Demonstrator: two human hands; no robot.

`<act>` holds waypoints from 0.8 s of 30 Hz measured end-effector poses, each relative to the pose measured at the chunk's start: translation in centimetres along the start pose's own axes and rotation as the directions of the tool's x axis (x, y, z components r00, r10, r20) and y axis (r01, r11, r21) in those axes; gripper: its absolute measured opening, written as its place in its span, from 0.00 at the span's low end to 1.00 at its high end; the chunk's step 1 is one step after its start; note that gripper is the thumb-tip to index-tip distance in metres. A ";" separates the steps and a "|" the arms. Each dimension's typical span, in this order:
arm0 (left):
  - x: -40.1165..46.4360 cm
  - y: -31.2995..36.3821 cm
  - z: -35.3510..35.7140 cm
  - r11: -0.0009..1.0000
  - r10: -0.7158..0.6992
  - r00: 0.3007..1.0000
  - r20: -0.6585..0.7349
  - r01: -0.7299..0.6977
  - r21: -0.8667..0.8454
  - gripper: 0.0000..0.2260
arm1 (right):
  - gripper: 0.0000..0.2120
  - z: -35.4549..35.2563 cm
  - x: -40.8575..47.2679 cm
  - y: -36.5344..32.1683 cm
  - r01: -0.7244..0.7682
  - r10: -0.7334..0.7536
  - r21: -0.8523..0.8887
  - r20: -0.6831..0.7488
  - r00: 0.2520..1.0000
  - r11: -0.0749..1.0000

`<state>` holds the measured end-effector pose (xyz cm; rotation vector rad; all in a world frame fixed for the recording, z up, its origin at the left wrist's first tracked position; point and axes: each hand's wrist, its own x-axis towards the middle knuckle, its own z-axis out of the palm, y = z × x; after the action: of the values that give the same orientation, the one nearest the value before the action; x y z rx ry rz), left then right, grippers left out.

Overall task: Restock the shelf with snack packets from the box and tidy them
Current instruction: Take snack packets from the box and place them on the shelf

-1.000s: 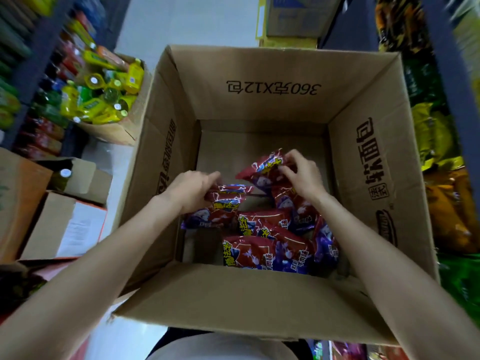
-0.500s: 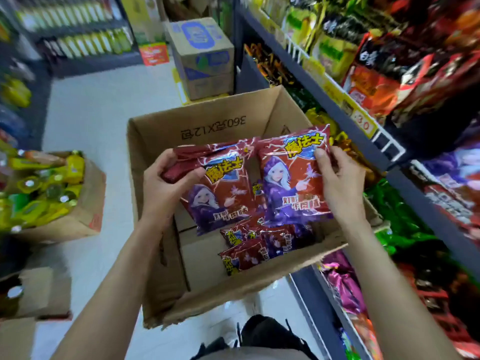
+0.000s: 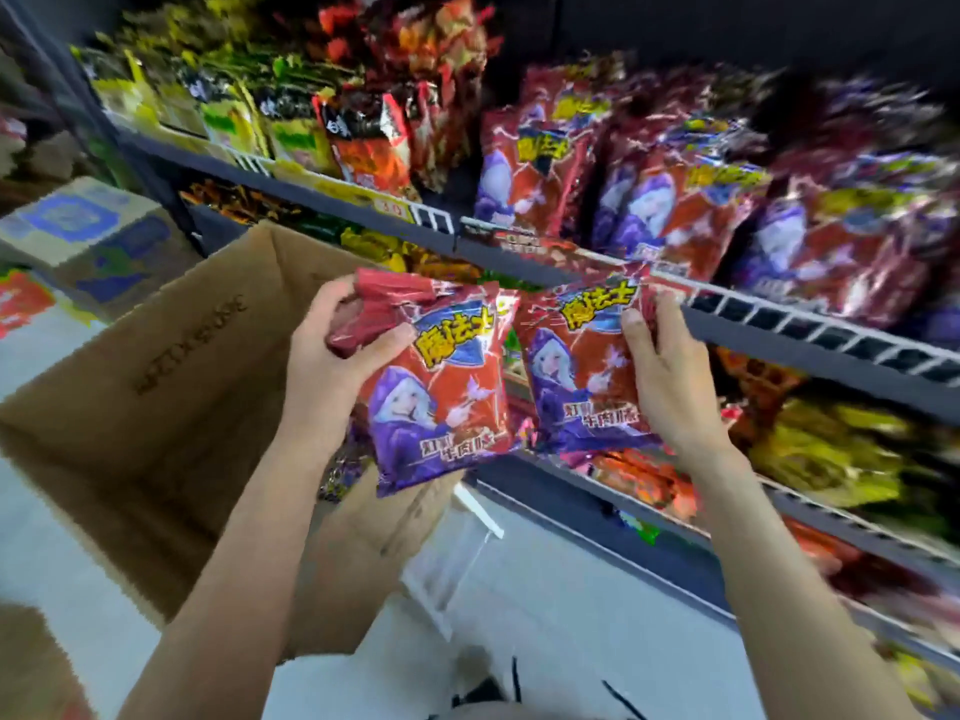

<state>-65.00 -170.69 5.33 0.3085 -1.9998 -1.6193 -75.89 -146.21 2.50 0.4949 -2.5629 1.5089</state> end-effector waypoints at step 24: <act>-17.3 9.8 44.6 0.962 -0.035 0.900 0.434 0.149 -0.230 0.10 | 0.07 -46.4 -15.7 17.8 -0.139 0.007 -0.233 -0.492 0.871 0.963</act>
<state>-73.37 -122.58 4.31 -0.0610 -2.0654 -2.1313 -69.84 -94.59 6.41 -0.0248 -2.3337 1.1030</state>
